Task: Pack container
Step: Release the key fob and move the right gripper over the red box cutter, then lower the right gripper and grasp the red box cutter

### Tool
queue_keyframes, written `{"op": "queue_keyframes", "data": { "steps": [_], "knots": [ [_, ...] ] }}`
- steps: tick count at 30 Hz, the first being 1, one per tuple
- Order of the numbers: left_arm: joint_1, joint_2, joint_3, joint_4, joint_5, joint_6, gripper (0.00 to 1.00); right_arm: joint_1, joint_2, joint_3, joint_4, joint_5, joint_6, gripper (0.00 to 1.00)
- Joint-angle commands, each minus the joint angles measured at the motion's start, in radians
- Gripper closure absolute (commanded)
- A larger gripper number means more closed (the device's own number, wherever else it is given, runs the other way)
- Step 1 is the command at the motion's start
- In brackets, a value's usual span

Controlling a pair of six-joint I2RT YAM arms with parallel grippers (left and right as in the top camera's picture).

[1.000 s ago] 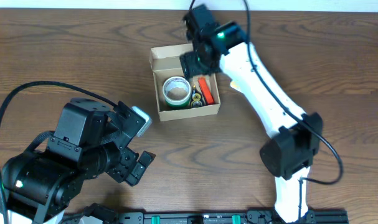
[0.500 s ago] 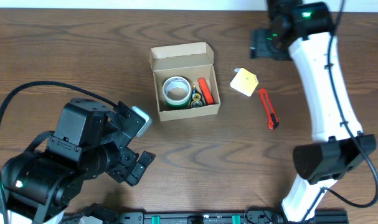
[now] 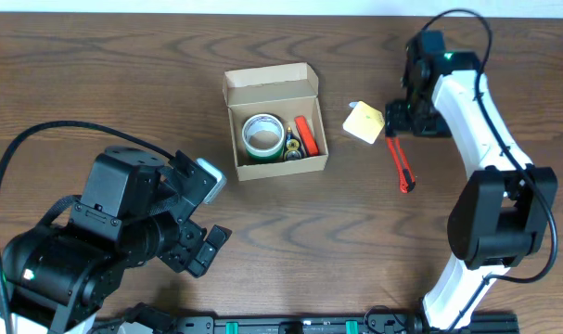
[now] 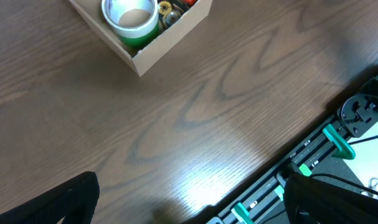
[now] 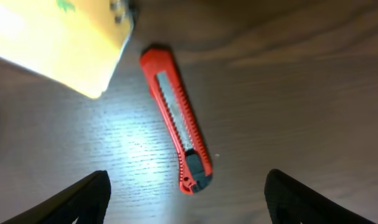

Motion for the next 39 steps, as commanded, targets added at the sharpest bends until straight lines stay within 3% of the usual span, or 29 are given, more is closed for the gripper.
{"op": "queue_keyframes", "data": {
  "steps": [1, 20, 28, 35, 39],
  "knots": [
    [-0.002, 0.0, 0.017, -0.003, 0.014, -0.003, 0.05, 0.002, 0.0, -0.054, 0.021, -0.037, -0.081, 0.2],
    [-0.002, 0.0, 0.017, -0.003, 0.014, -0.003, 0.05, 0.002, 0.0, -0.286, 0.286, -0.063, -0.109, 0.28],
    [-0.002, 0.0, 0.017, -0.003, 0.014, -0.003, 0.05, 0.001, 0.0, -0.327, 0.38, -0.06, -0.117, 0.27],
    [-0.002, 0.0, 0.017, -0.003, 0.014, -0.003, 0.05, 0.001, 0.0, -0.382, 0.445, -0.059, -0.117, 0.36],
    [-0.002, 0.0, 0.017, -0.003, 0.014, -0.003, 0.05, 0.001, 0.0, -0.391, 0.457, -0.06, -0.117, 0.47]
  ]
}}
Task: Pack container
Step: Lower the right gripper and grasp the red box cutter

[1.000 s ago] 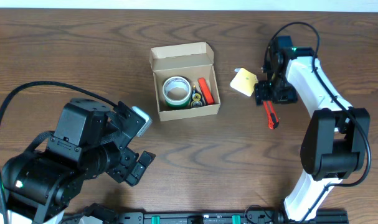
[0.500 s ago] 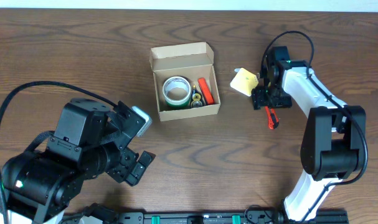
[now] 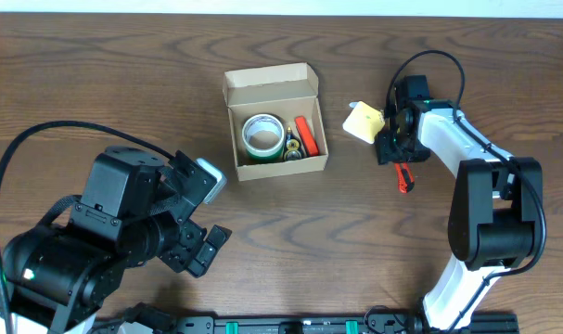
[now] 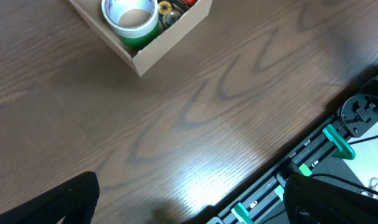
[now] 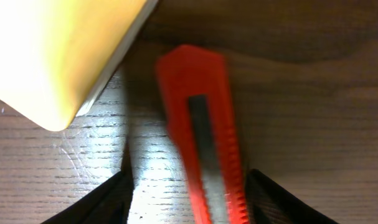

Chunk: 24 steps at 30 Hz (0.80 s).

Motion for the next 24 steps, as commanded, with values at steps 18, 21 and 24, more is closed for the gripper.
{"op": "queue_keyframes", "data": {
  "steps": [18, 21, 24],
  "knots": [
    [-0.002, 0.0, 0.017, -0.003, 0.014, -0.003, 0.05, 0.003, -0.004, 0.016, -0.024, -0.036, 0.0, 0.95],
    [-0.002, 0.0, 0.017, -0.003, 0.014, -0.003, 0.05, 0.004, -0.023, 0.089, -0.107, -0.054, 0.013, 0.99],
    [-0.002, 0.0, 0.017, -0.003, 0.014, -0.003, 0.05, 0.004, -0.06, 0.195, -0.208, -0.057, 0.054, 0.99]
  ]
}}
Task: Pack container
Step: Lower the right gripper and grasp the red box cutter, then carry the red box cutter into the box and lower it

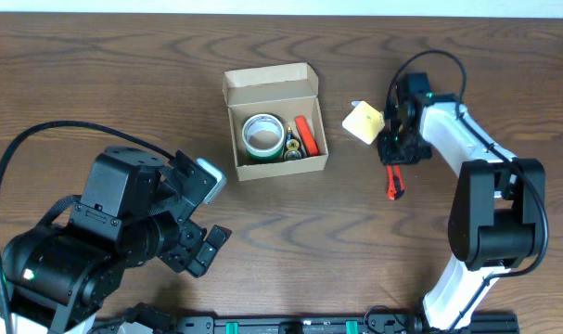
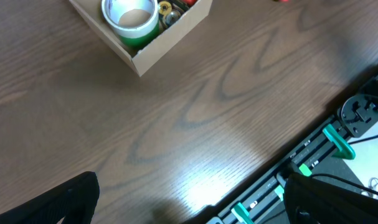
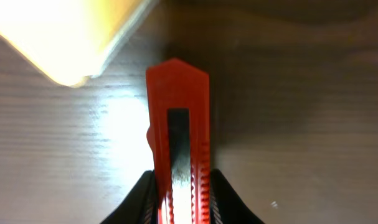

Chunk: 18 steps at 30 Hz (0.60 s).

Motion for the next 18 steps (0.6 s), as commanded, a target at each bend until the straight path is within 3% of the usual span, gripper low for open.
{"op": "queue_keyframes", "data": {
  "steps": [1, 5, 8, 12, 18],
  "knots": [
    [-0.002, 0.0, 0.017, -0.003, 0.014, -0.004, 0.05, 0.005, -0.069, 0.141, -0.063, -0.031, 0.051, 0.99],
    [-0.002, 0.0, 0.017, -0.003, 0.014, -0.004, 0.05, 0.024, -0.146, 0.261, -0.116, -0.15, 0.036, 0.99],
    [-0.002, 0.0, 0.017, -0.003, 0.014, -0.004, 0.05, 0.064, -0.211, 0.286, -0.068, -0.302, -0.085, 0.99],
    [-0.002, 0.0, 0.017, -0.003, 0.014, -0.004, 0.05, 0.154, -0.238, 0.285, -0.019, -0.426, -0.319, 0.99],
    [-0.002, 0.0, 0.017, -0.003, 0.014, -0.004, 0.05, 0.31, -0.175, 0.28, -0.016, -0.437, -0.678, 0.99]
  ]
}}
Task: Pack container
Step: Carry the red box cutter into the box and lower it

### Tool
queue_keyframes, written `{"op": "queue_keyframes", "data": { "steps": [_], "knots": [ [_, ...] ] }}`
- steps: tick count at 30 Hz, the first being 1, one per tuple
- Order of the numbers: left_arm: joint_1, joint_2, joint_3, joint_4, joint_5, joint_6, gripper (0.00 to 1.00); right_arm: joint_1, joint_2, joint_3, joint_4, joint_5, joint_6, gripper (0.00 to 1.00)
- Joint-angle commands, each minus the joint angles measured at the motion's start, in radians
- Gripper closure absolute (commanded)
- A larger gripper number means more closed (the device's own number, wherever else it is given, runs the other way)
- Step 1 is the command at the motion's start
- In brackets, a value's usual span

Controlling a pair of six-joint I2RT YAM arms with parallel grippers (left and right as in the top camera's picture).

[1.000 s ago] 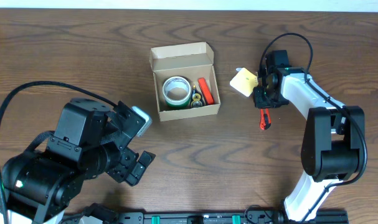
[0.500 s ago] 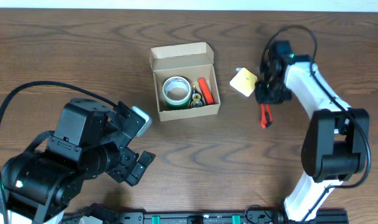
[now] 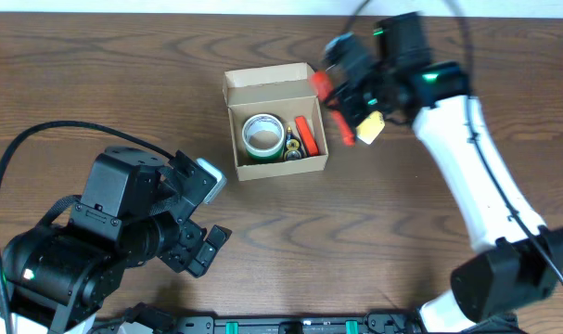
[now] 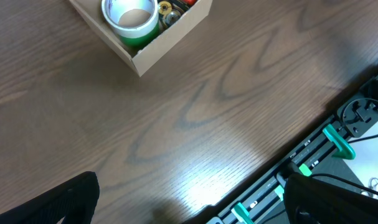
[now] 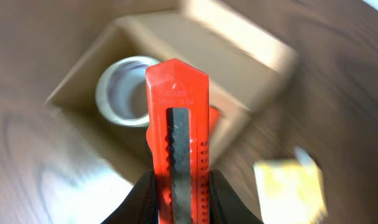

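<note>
An open cardboard box [image 3: 274,83] sits on the wooden table and holds a green tape roll [image 3: 262,135], a red item [image 3: 305,134] and small parts. My right gripper [image 5: 178,186] is shut on a red box cutter [image 5: 177,118], carried in the air just right of the box and above its right wall. In the overhead view the box cutter [image 3: 329,102] is blurred. A yellow pad [image 3: 369,129] lies right of the box. My left gripper [image 4: 189,205] stands wide open over bare table near the front edge; the box [image 4: 170,37] shows at the top of its view.
The table's front edge with a black rail and green clips [image 4: 332,146] lies close to the left gripper. The right arm [image 3: 467,158] reaches across the right half of the table.
My right gripper, then low at the table and shut on the box cutter right of the yellow pad, now holds it raised beside the box's right wall. The left arm has not moved.
My right gripper first hung open above the box cutter lying right of the yellow pad. Then it was down around the cutter, then shut on it at the table. Now the cutter is held up at the box. The left arm stayed still throughout.
</note>
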Motion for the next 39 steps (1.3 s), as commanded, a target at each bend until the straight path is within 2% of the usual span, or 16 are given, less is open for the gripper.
{"op": "queue_keyframes", "data": {
  "steps": [1, 10, 15, 21, 31, 32, 34, 37, 39],
  "knots": [
    [-0.002, 0.0, 0.017, -0.003, 0.014, -0.004, 0.05, 0.074, 0.06, -0.007, -0.001, -0.038, -0.275, 0.99],
    [-0.002, 0.0, 0.017, -0.003, 0.014, -0.003, 0.05, 0.22, 0.146, -0.007, 0.048, 0.089, -0.423, 0.99],
    [-0.002, 0.0, 0.017, -0.003, 0.014, -0.004, 0.05, 0.254, 0.185, -0.007, 0.054, 0.09, -0.562, 0.99],
    [-0.002, 0.0, 0.017, -0.003, 0.014, -0.004, 0.05, 0.259, 0.199, -0.007, 0.054, 0.09, -0.663, 0.99],
    [-0.002, 0.0, 0.017, -0.003, 0.014, -0.004, 0.05, 0.259, 0.212, -0.007, 0.051, 0.097, -0.704, 0.99],
    [-0.002, 0.0, 0.017, -0.003, 0.014, -0.004, 0.05, 0.259, 0.216, -0.007, 0.051, 0.097, -0.704, 0.96],
    [-0.002, 0.0, 0.017, -0.003, 0.014, -0.004, 0.05, 0.259, 0.22, -0.007, 0.051, 0.097, -0.703, 0.75],
    [-0.002, 0.0, 0.017, -0.003, 0.014, -0.004, 0.05, 0.259, 0.219, -0.007, 0.053, 0.097, -0.703, 0.66],
    [-0.002, 0.0, 0.017, -0.003, 0.014, -0.004, 0.05, 0.259, 0.219, -0.007, 0.058, 0.096, -0.703, 0.51]
  ]
}}
